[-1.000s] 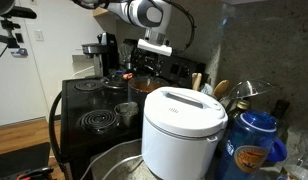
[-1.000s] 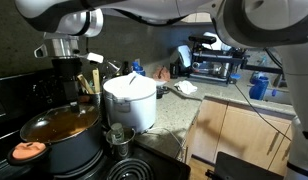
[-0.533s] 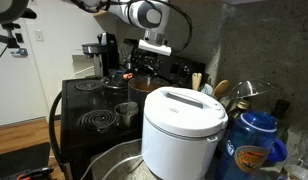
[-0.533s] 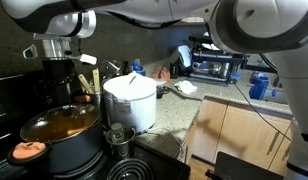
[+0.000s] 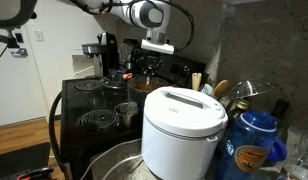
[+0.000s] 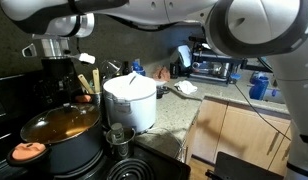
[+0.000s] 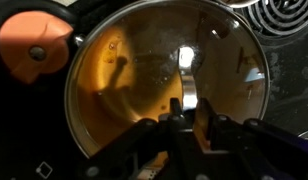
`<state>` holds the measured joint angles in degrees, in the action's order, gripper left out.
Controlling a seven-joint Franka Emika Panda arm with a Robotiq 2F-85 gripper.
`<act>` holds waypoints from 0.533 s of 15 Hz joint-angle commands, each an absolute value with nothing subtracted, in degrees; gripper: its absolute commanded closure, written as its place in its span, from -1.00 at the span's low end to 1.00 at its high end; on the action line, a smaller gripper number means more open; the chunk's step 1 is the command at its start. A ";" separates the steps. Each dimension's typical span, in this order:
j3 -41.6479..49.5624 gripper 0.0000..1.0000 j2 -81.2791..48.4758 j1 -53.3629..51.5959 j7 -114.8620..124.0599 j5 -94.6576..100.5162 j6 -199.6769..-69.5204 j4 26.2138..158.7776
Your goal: Remove the lid from the grey pot, remove the jar from the silver object and put it in the grey pot
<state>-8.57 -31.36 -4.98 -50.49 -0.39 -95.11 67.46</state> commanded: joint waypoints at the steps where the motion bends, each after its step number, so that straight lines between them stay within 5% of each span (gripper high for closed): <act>1: -8.73 0.99 -32.93 -5.76 -50.87 1.34 -92.45 63.31; 8: -8.89 0.90 -34.29 -6.91 -50.81 1.58 -89.35 58.49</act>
